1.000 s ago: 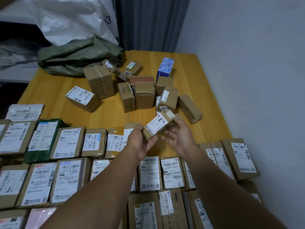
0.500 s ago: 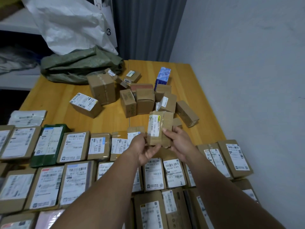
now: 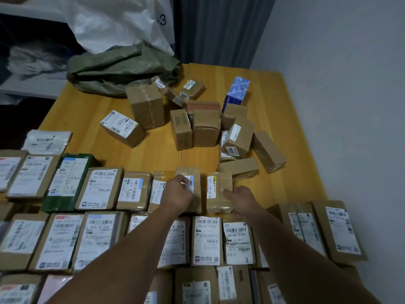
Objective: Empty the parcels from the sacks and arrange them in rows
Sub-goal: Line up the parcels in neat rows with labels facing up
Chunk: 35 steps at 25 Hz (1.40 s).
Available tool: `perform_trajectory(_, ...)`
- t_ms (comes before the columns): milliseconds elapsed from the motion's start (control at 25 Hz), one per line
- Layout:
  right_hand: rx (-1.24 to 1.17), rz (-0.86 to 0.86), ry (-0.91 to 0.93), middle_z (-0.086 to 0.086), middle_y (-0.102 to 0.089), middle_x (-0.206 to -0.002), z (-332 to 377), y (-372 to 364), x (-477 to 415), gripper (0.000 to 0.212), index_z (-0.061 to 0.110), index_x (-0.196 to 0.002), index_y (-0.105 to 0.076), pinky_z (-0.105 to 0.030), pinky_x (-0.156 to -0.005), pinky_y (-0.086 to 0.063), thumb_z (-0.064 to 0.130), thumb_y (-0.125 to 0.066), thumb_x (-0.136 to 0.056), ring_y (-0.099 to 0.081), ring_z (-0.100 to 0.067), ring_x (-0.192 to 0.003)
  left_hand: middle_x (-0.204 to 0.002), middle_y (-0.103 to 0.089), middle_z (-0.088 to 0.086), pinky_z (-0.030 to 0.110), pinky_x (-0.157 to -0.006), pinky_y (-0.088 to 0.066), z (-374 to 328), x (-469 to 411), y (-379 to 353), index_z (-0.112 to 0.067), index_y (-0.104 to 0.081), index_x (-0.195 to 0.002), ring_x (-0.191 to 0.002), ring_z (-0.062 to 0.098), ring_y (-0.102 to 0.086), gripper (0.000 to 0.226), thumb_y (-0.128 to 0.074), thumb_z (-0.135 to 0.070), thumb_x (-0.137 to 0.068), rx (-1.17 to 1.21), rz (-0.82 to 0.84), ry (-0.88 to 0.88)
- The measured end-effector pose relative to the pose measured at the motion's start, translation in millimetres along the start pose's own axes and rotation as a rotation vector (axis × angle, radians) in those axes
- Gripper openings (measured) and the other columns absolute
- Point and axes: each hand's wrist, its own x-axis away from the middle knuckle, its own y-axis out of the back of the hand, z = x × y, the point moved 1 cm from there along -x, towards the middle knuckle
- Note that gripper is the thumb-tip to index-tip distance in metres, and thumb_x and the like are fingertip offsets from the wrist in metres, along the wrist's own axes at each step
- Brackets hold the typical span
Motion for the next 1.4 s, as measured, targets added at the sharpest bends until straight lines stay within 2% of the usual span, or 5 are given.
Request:
perform_trajectory(320, 0.209, 0.0, -0.025, -0.005, -0.07, -0.098, -23, -3, -54, 0.033, 0.012, -0.108, -0.063, -0.044, -0.083, -0.06, 0.04, -0.07, -0.092, -0.068, -0.023, -0.087, -0.115, -0.057, 0.006, 0.033, -0.082, -0.05, -1, -30, -27, -0.022, -0.051, -0.105, -0.104, 0.026, -0.059, 0.04, -0.076, -0.017, -0.073, -0.301, -0.004, 0.006)
perform_trajectory(720, 0.327, -0.12, -0.153, -0.013, -0.064, -0.105, -27, 33, -75, 0.042, -0.001, -0.126, -0.053, -0.032, -0.063, -0.049, 0.023, -0.067, -0.094, -0.063, -0.027, -0.09, -0.122, -0.054, 0.013, 0.045, -0.091, -0.054, -16, -43, -39, -0.008, -0.046, -0.124, -0.112, 0.034, -0.058, 0.068, -0.084, -0.018, -0.067, -0.408, 0.064, 0.141)
perform_trajectory(840, 0.463, -0.182, -0.181, -0.017, -0.063, -0.121, -29, 48, -78, 0.036, -0.002, -0.123, -0.053, -0.039, -0.081, -0.054, 0.016, -0.063, -0.093, -0.064, -0.033, -0.107, -0.122, -0.053, 0.013, 0.042, -0.091, -0.054, -16, -45, -40, -0.007, -0.045, -0.125, -0.113, 0.034, -0.057, 0.069, -0.084, -0.014, -0.068, -0.393, 0.068, 0.168)
perform_trajectory(1000, 0.755, -0.358, 0.008, -0.018, -0.054, -0.124, -24, 48, -67, 0.045, 0.004, -0.123, -0.049, -0.042, -0.1, -0.047, 0.025, -0.065, -0.086, -0.054, -0.034, -0.115, -0.123, -0.052, 0.014, 0.04, -0.088, -0.054, -17, -44, -42, -0.007, -0.045, -0.127, -0.114, 0.035, -0.056, 0.073, -0.086, -0.011, -0.066, -0.392, 0.064, 0.179)
perform_trajectory(1400, 1.046, -0.411, 0.241, -0.014, -0.047, -0.125, -17, 36, -64, 0.06, 0.014, -0.13, -0.046, -0.041, -0.092, -0.051, 0.029, -0.073, -0.079, -0.05, -0.029, -0.113, -0.129, -0.049, 0.014, 0.045, -0.096, -0.051, -16, -49, -43, -0.007, -0.042, -0.132, -0.121, 0.037, -0.052, 0.083, -0.088, -0.011, -0.063, -0.394, 0.063, 0.209)
